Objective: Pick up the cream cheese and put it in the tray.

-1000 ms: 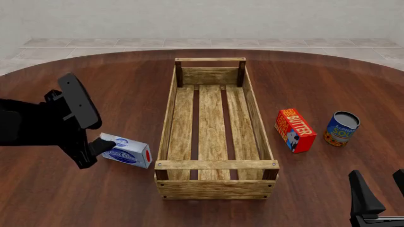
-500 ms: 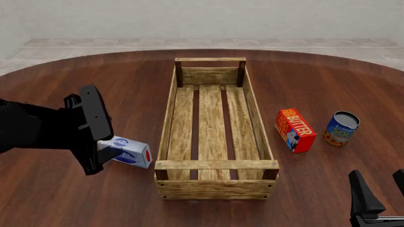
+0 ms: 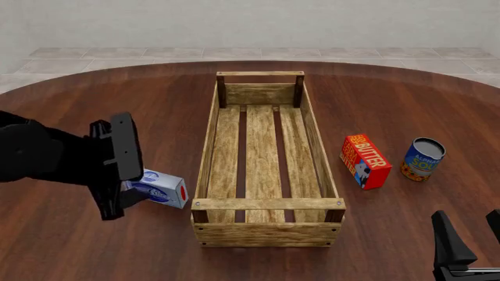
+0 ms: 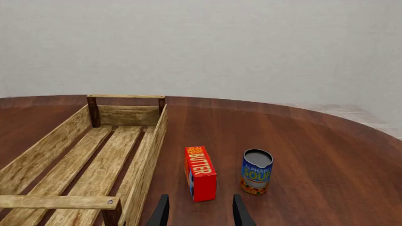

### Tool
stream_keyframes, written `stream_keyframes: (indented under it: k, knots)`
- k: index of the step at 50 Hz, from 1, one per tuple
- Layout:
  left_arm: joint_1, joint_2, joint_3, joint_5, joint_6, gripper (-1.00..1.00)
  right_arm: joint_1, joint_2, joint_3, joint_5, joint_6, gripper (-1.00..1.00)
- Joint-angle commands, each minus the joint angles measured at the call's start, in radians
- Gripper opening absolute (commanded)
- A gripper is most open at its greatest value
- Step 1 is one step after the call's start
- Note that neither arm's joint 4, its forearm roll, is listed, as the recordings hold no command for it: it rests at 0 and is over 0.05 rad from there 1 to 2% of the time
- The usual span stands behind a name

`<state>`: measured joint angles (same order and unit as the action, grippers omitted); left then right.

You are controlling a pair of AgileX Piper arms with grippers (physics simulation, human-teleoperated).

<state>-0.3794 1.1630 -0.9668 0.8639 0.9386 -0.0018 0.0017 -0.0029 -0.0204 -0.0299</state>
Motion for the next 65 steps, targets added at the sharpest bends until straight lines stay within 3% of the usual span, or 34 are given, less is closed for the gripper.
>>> stream_keyframes:
  k: [1, 5, 13, 21, 37, 43, 48, 55, 65]
  knots:
    - [0.050, 0.051, -0.036, -0.002, 0.075, 1.00, 0.000, 0.000, 0.000, 0.000, 0.000, 1.00]
    - [0.071, 0.076, -0.018, -0.047, 0.112, 1.00, 0.000, 0.000, 0.000, -0.001, 0.000, 1.00]
    - [0.028, 0.092, -0.001, -0.083, 0.072, 1.00, 0.000, 0.000, 0.000, -0.001, 0.000, 1.00]
    - [0.040, 0.107, 0.030, -0.117, 0.101, 1.00, 0.000, 0.000, 0.000, 0.000, 0.000, 1.00]
    - [0.008, 0.086, 0.105, -0.289, 0.167, 1.00, 0.000, 0.000, -0.001, 0.001, 0.000, 1.00]
    - [0.000, 0.073, 0.118, -0.293, 0.183, 1.00, -0.001, 0.000, -0.001, 0.001, 0.000, 1.00]
    - [0.051, 0.070, 0.190, -0.328, 0.316, 1.00, -0.001, 0.000, -0.001, 0.000, 0.000, 1.00]
    - [0.021, 0.068, 0.152, -0.288, 0.279, 1.00, 0.000, 0.000, -0.001, 0.001, 0.000, 1.00]
    - [0.020, 0.080, 0.125, -0.271, 0.299, 1.00, 0.000, 0.000, -0.001, 0.000, 0.000, 1.00]
